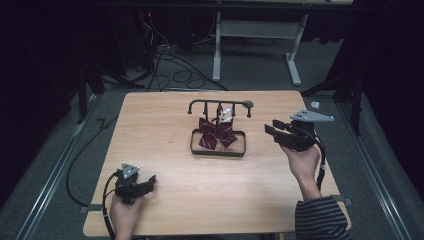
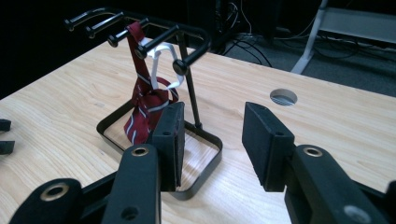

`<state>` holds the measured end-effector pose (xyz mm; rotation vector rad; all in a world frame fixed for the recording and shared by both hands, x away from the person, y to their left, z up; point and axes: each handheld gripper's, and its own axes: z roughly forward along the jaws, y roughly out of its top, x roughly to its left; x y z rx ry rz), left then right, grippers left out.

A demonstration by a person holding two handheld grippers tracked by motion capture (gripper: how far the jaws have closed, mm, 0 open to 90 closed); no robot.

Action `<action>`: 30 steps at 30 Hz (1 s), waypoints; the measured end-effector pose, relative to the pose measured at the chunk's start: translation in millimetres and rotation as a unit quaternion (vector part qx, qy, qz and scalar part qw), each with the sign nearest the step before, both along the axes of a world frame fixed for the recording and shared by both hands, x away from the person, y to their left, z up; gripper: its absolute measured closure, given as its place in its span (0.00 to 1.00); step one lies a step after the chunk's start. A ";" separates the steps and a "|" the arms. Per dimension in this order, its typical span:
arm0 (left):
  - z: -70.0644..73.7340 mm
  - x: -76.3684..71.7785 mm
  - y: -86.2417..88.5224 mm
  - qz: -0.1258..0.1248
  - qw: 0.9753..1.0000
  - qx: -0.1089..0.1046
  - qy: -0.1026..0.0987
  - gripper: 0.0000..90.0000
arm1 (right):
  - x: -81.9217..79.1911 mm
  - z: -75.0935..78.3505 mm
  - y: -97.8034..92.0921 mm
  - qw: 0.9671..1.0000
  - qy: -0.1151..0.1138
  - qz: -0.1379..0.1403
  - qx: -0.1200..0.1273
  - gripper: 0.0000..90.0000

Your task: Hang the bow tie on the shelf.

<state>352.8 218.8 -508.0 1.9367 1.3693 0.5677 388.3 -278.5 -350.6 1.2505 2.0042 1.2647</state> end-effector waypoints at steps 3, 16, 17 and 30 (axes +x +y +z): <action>-0.2 0.0 -0.3 0.000 1.000 0.002 -0.001 0.30 | -7.0 -3.4 -5.9 1.000 -0.004 -0.006 0.004 0.67; -0.1 -0.1 -1.5 -0.004 1.000 0.006 -0.001 0.29 | -26.3 -15.1 -21.0 1.000 -0.002 -0.025 0.015 0.67; -0.2 -0.1 -1.6 -0.004 1.000 0.006 -0.001 0.30 | -28.3 -16.8 -23.4 1.000 -0.004 -0.026 0.013 0.67; -0.1 -0.1 -1.8 -0.004 1.000 0.009 -0.001 0.30 | -43.8 -33.1 -36.4 0.999 0.004 -0.041 0.017 0.66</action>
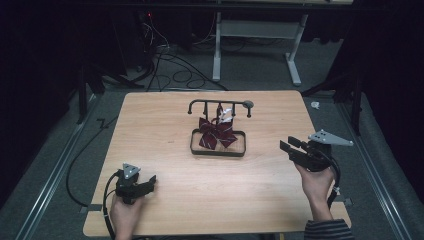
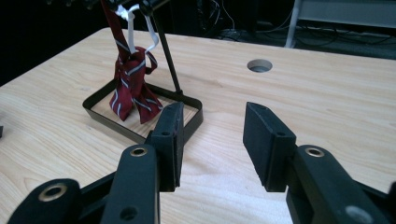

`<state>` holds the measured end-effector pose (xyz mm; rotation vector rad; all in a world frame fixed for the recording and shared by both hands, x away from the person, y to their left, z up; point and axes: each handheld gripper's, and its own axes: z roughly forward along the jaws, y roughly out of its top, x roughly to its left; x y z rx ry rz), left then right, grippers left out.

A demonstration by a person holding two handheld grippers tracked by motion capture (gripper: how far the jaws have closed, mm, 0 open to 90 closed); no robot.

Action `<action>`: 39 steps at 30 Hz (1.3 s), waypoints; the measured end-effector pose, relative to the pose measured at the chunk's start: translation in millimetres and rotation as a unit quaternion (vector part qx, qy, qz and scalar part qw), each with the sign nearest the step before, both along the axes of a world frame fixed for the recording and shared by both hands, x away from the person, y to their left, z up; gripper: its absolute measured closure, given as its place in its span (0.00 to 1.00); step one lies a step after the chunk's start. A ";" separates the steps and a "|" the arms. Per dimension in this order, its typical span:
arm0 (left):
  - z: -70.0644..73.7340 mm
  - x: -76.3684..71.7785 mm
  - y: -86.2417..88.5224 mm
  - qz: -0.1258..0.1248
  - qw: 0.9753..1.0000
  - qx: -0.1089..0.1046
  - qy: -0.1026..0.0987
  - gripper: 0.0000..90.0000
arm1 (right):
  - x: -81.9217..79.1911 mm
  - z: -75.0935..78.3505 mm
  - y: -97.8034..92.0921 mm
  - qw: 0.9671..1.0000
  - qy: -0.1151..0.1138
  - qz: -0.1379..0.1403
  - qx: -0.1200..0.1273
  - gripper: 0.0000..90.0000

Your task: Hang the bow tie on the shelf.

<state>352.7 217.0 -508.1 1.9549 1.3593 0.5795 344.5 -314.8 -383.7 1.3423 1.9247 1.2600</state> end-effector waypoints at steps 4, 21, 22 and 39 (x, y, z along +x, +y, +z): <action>0.0 0.0 0.0 0.000 1.000 0.000 0.000 0.30 | -2.6 -4.5 -0.2 1.000 0.006 -0.002 0.003 0.66; -0.1 0.0 0.0 0.000 1.000 0.000 -0.001 0.30 | -9.6 -27.0 -0.8 1.000 0.024 -0.006 0.004 0.65; -0.1 0.0 0.0 0.000 1.000 0.000 -0.001 0.30 | -10.6 -29.7 -1.1 1.000 0.025 -0.008 0.006 0.65; -0.2 0.0 -0.2 0.001 1.000 -0.001 -0.001 0.30 | -11.7 -59.3 4.7 0.998 0.054 -0.005 -0.011 0.65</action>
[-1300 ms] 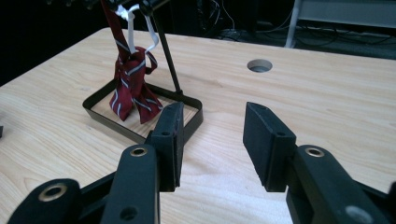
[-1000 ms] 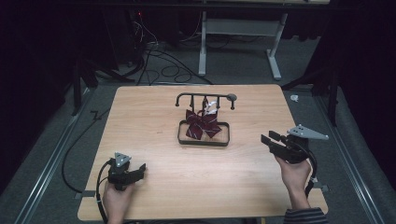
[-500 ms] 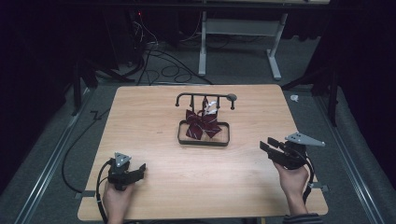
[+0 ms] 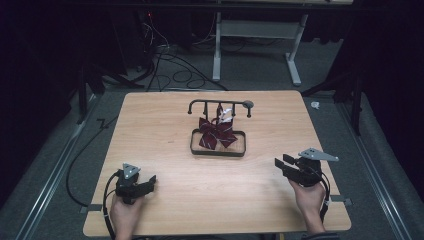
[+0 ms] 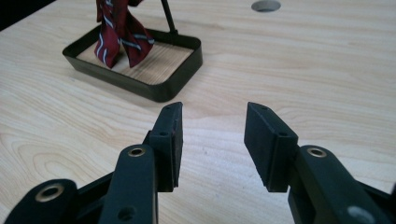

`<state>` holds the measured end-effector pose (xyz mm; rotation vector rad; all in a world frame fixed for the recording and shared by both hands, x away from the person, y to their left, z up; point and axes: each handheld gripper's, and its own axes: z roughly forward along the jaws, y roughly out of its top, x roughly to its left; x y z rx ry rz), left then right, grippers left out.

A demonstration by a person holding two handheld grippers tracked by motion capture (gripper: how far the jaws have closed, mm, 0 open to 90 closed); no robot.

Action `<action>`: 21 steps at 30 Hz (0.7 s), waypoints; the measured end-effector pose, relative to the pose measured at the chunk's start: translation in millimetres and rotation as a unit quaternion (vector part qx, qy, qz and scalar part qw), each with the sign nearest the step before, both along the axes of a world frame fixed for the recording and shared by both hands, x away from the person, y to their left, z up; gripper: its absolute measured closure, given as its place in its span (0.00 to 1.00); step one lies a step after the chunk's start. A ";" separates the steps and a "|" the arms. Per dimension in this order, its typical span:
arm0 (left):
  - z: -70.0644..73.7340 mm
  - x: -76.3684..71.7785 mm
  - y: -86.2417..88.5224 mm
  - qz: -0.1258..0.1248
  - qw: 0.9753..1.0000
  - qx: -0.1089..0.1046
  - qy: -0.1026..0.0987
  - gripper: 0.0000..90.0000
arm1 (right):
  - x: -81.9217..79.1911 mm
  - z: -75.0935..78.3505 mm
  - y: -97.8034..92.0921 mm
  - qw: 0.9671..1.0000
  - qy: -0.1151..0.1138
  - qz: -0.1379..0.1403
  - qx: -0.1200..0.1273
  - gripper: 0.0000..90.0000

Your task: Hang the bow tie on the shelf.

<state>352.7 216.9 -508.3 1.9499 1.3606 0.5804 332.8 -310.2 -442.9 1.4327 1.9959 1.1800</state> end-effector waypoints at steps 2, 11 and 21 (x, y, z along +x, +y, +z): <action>0.1 0.0 0.2 -0.001 1.000 0.001 0.001 0.30 | 0.5 -3.5 0.2 1.000 0.005 0.001 0.000 0.65; 0.1 0.0 0.2 -0.001 1.000 0.001 0.001 0.30 | 3.7 -17.7 7.1 1.000 0.024 0.009 -0.005 0.63; 0.0 0.0 0.0 0.000 1.000 0.000 0.000 0.30 | 7.2 -30.7 14.5 0.999 0.037 0.009 -0.013 0.62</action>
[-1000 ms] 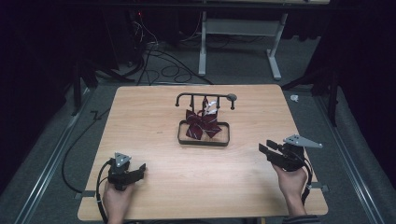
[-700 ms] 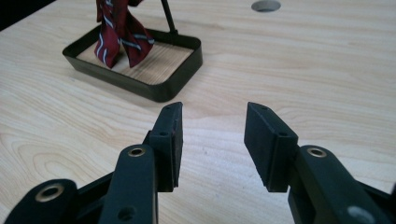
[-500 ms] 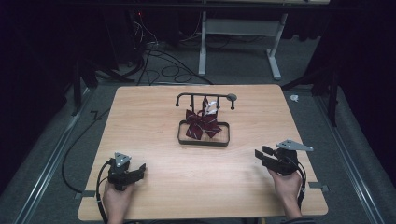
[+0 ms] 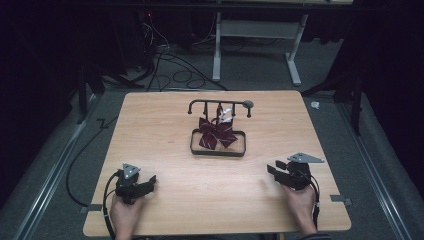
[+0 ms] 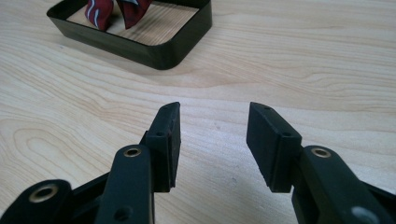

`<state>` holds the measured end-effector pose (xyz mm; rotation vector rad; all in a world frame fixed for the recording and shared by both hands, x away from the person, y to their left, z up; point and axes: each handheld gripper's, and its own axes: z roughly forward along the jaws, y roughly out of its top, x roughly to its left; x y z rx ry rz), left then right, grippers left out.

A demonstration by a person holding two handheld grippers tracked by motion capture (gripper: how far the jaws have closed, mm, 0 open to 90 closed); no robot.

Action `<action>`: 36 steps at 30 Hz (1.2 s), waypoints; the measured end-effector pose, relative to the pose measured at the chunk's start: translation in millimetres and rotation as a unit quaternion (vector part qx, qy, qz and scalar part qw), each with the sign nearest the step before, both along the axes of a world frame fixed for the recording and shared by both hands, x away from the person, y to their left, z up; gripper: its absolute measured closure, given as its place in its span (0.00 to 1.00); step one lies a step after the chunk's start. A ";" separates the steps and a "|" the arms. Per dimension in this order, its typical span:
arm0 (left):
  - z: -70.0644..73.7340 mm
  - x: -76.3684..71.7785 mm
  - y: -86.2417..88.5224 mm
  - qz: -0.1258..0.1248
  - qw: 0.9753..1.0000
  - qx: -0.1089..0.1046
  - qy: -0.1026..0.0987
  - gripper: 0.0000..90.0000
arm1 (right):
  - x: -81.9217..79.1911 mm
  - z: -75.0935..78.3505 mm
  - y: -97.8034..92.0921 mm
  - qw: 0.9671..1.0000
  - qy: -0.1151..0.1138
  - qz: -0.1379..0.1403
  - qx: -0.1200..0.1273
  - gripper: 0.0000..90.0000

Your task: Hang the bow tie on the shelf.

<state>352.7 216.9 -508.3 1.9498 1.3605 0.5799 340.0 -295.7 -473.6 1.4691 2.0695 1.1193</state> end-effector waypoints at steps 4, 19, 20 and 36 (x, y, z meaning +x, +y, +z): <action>0.1 0.0 0.2 -0.001 1.000 0.001 0.001 0.30 | 0.9 -3.2 1.1 1.000 0.003 0.002 -0.002 0.62; 0.0 0.0 0.0 0.000 1.000 0.000 0.000 0.30 | 5.9 -22.8 11.0 0.998 0.020 -0.006 -0.053 0.58; 0.0 0.0 0.0 0.000 1.000 0.000 0.000 0.30 | 6.0 -23.6 11.5 0.998 0.023 -0.008 -0.054 0.58; 0.0 -0.4 1.0 0.001 1.000 -0.003 0.000 0.30 | 3.2 -28.4 16.7 0.996 0.006 -0.009 -0.088 0.45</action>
